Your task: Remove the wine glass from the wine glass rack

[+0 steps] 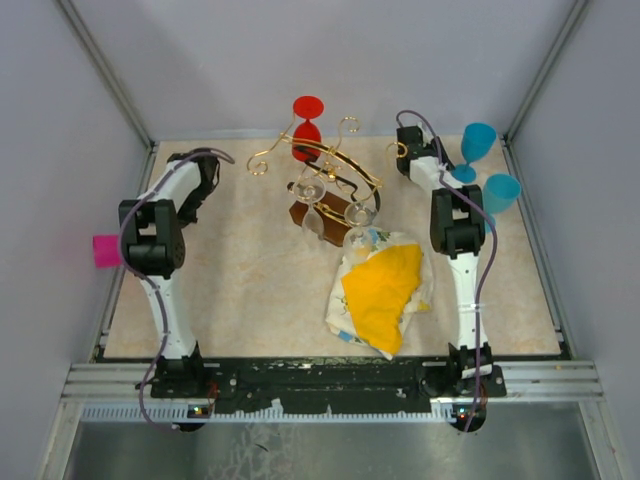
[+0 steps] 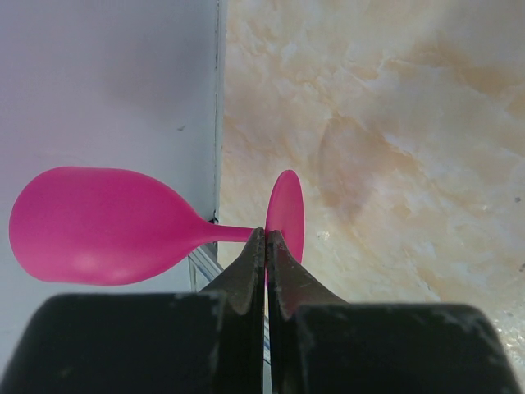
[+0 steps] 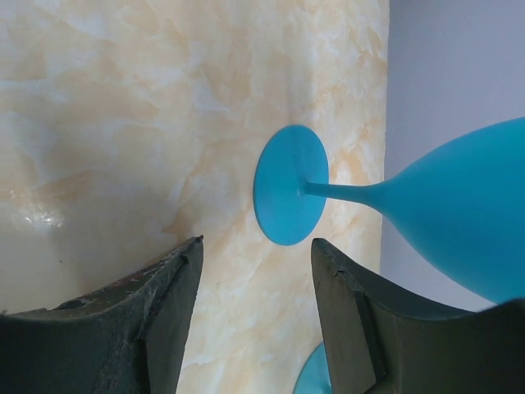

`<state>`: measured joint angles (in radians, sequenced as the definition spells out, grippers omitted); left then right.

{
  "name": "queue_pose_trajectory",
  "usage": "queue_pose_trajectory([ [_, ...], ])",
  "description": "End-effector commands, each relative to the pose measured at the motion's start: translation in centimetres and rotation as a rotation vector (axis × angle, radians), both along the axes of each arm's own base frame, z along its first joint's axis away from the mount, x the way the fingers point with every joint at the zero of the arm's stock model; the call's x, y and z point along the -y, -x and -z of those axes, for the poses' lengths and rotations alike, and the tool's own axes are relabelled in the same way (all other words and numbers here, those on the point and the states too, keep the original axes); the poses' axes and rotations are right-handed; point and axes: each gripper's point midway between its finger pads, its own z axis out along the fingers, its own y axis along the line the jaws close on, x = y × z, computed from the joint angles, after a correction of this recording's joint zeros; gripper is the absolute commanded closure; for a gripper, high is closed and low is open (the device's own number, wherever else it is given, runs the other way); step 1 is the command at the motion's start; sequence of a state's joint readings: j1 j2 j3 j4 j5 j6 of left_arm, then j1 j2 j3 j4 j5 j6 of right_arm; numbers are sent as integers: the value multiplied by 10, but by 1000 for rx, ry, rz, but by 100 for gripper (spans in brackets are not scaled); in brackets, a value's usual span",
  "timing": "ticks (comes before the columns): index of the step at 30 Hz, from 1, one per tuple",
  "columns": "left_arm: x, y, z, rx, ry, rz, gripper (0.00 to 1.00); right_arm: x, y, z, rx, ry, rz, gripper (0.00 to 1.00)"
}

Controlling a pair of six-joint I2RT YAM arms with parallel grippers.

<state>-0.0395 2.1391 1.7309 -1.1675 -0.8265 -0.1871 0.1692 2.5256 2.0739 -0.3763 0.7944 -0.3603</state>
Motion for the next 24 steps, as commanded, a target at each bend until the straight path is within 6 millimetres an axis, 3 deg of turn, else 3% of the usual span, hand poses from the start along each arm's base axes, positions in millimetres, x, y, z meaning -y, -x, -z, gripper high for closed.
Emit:
queue_pose_trajectory([
  [1, -3, 2, 8, -44, -44, -7, 100, -24, 14, 30, -88, -114, -67, 41],
  [15, 23, -11, 46, -83, -12, 31, 100, -22, 13, 19, -63, -128, -64, 41],
  [24, 29, -3, 58, -99, -10, -8, 100, -20, 14, 20, -61, -138, -61, 41],
])
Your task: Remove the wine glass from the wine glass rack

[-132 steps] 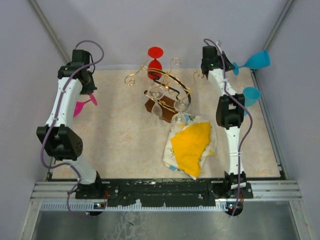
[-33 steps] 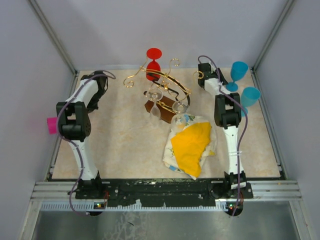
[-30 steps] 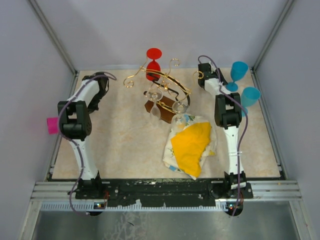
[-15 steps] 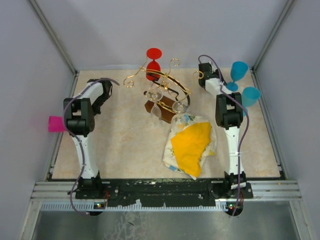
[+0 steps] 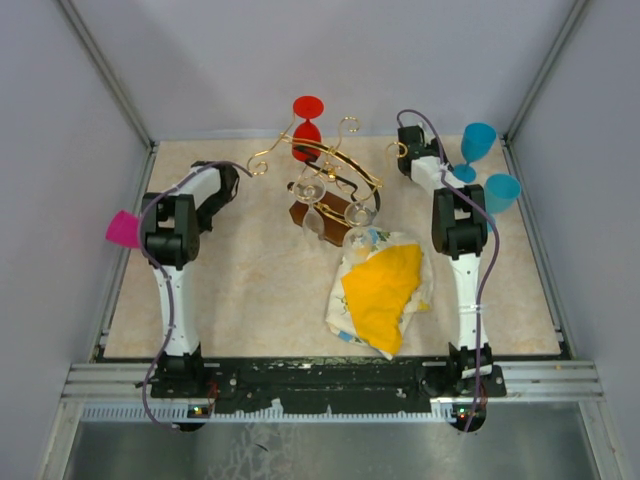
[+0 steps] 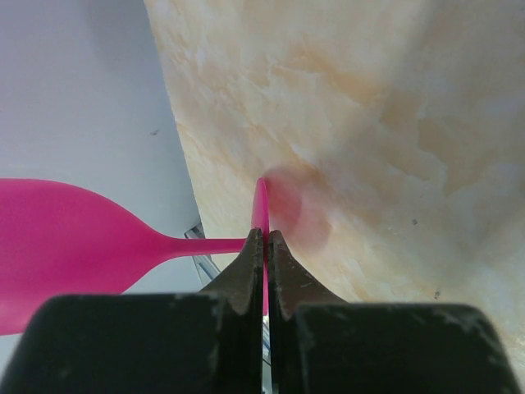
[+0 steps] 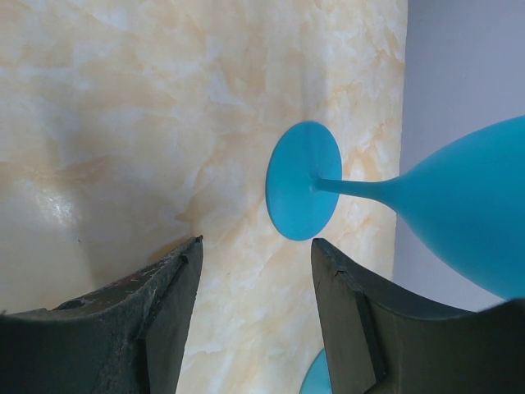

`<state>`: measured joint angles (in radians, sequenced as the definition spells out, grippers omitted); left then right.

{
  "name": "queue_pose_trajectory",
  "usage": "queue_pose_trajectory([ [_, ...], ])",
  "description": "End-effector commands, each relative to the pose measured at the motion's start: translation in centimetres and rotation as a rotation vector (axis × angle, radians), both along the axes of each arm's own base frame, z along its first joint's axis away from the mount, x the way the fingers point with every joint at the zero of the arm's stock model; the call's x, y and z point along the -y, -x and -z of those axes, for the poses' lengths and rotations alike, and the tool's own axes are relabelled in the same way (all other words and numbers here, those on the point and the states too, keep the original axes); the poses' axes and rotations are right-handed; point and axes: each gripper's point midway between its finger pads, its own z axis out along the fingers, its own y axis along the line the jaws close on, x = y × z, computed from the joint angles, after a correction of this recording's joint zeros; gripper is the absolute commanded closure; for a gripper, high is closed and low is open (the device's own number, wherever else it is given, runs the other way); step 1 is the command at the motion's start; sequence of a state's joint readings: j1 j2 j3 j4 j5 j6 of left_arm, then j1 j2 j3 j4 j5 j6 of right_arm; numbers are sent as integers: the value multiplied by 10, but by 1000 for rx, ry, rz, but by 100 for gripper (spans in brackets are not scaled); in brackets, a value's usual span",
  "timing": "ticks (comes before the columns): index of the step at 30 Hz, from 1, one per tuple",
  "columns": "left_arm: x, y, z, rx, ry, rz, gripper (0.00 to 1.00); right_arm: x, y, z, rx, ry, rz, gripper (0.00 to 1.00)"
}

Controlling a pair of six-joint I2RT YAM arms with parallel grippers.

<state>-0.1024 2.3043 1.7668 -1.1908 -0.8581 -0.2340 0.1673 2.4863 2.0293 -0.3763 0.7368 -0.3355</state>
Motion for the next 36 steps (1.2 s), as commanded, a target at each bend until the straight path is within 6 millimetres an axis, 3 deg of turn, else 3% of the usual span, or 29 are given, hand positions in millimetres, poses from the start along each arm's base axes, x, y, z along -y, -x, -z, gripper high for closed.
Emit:
queue_pose_trajectory([
  [1, 9, 2, 12, 15, 28, -43, 100, -14, 11, 22, -65, -83, -39, 41],
  [10, 31, -4, 25, 38, 46, -27, 98, -15, 9, 22, -64, -90, -33, 42],
  [17, 33, -3, 30, 42, -15, -26, 96, -10, 8, 20, -52, -112, -22, 42],
  [36, 47, 1, 48, 105, -27, -34, 77, -9, 10, 23, -56, -134, -25, 41],
])
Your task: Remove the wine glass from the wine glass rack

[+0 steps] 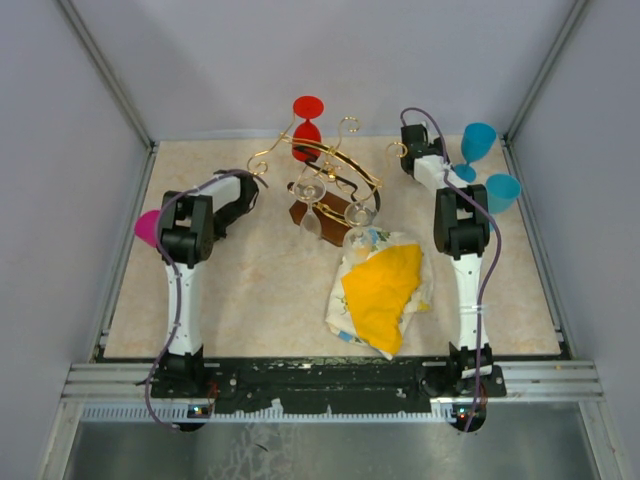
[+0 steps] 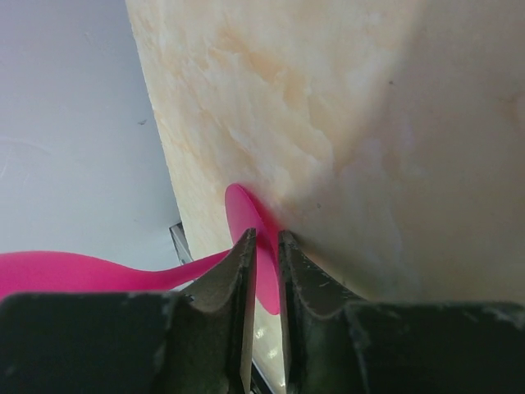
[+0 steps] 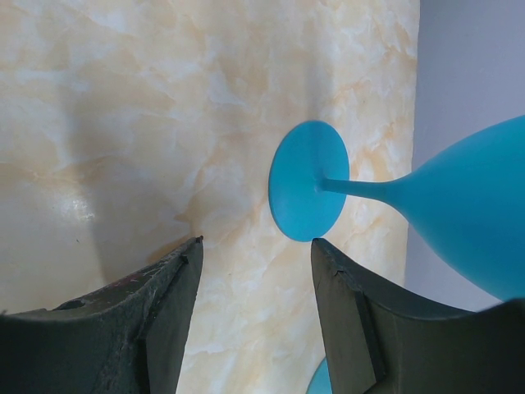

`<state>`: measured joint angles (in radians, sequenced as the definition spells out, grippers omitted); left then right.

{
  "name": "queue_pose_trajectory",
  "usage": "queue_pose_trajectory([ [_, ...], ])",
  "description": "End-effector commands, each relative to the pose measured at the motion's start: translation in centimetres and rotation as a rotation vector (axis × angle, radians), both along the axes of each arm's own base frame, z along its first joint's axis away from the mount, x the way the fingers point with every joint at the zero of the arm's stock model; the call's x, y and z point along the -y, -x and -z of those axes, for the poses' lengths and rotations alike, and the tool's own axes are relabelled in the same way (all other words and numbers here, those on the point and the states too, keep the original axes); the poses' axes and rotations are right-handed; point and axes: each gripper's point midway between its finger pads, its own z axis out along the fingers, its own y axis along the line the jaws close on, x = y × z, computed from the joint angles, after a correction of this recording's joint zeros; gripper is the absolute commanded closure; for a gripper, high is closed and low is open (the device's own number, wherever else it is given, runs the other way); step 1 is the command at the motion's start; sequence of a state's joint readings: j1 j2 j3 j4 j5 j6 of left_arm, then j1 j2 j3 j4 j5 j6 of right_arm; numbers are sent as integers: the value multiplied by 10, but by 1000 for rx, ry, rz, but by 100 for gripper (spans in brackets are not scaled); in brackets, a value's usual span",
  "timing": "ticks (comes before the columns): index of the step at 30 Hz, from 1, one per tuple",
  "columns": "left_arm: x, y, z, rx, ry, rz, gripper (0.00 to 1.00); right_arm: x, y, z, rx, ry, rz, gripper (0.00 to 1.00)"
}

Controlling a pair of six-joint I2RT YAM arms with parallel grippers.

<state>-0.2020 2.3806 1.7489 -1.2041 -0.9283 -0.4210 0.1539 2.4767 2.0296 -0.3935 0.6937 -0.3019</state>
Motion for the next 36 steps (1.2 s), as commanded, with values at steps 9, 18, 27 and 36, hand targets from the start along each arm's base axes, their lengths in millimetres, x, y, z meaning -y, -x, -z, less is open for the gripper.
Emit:
queue_pose_trajectory([
  [9, 26, -5, 22, 93, 90, -24, 67, -10, 10, 21, -61, -90, -30, 41],
  [18, 36, -10, 21, 122, 131, -13, 55, -8, 10, 21, -57, -83, -24, 40],
  [27, 44, -21, 19, 157, 190, 12, 43, -5, 13, 24, -65, -87, -18, 40],
  [36, 62, -41, 15, 205, 310, 66, 36, 0, 12, 21, -51, -83, 2, 40],
])
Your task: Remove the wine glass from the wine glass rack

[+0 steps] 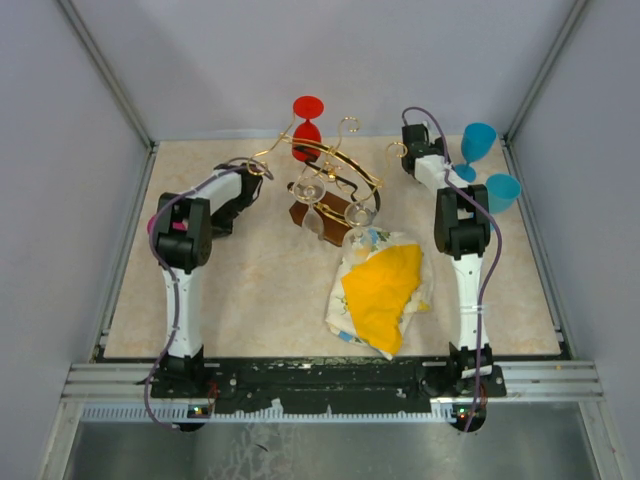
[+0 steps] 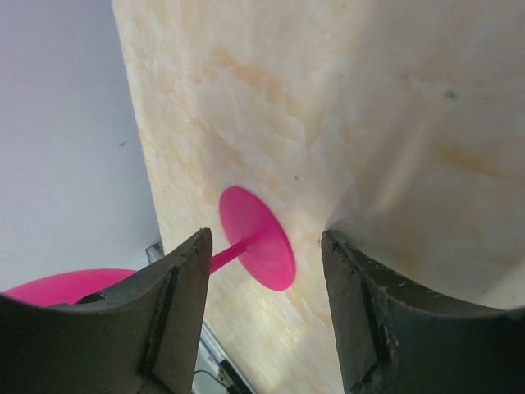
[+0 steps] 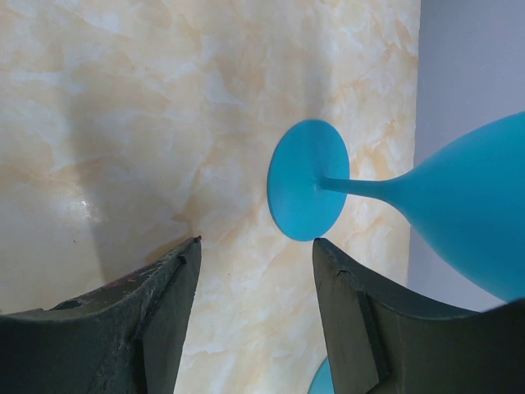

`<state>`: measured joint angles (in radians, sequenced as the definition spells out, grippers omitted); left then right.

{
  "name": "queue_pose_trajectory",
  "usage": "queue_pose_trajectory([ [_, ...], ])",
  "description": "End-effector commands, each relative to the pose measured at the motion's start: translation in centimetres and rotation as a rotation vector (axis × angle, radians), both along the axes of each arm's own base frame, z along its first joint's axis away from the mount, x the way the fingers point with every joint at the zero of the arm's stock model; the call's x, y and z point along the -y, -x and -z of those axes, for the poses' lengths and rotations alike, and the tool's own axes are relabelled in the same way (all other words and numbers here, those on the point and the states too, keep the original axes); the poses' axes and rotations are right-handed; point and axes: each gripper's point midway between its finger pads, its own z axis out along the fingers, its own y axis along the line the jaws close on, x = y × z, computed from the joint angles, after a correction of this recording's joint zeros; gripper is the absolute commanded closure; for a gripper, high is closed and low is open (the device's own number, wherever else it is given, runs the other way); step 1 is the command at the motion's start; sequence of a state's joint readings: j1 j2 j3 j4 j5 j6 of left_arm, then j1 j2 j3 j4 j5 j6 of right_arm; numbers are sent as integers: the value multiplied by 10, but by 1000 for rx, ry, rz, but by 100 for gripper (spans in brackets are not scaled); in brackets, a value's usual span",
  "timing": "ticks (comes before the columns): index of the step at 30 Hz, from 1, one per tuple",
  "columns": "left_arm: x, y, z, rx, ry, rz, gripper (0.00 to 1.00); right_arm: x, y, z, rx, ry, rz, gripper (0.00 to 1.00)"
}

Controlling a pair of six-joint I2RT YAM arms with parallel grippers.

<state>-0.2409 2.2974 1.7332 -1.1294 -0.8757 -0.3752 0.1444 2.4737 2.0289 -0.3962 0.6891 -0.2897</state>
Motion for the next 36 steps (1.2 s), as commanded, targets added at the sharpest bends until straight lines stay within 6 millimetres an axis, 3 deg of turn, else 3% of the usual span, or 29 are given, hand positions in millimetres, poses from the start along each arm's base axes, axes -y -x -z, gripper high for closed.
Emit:
queue_pose_trajectory([
  [1, 40, -28, 29, 115, 236, 17, 35, -4, 12, 21, -57, -71, -8, 40],
  [16, 51, -65, 28, 142, 451, 83, 26, -2, 2, 0, -24, -76, -1, 40],
  [24, 42, -90, 24, 168, 579, 64, 27, 0, -7, -10, 6, -97, 8, 39],
  [29, 36, -108, 2, 253, 625, 38, 29, 0, -26, -30, 72, -138, 10, 38],
  [36, 40, -140, -51, 435, 722, 111, 29, -4, -54, -93, 269, -163, -2, 40],
])
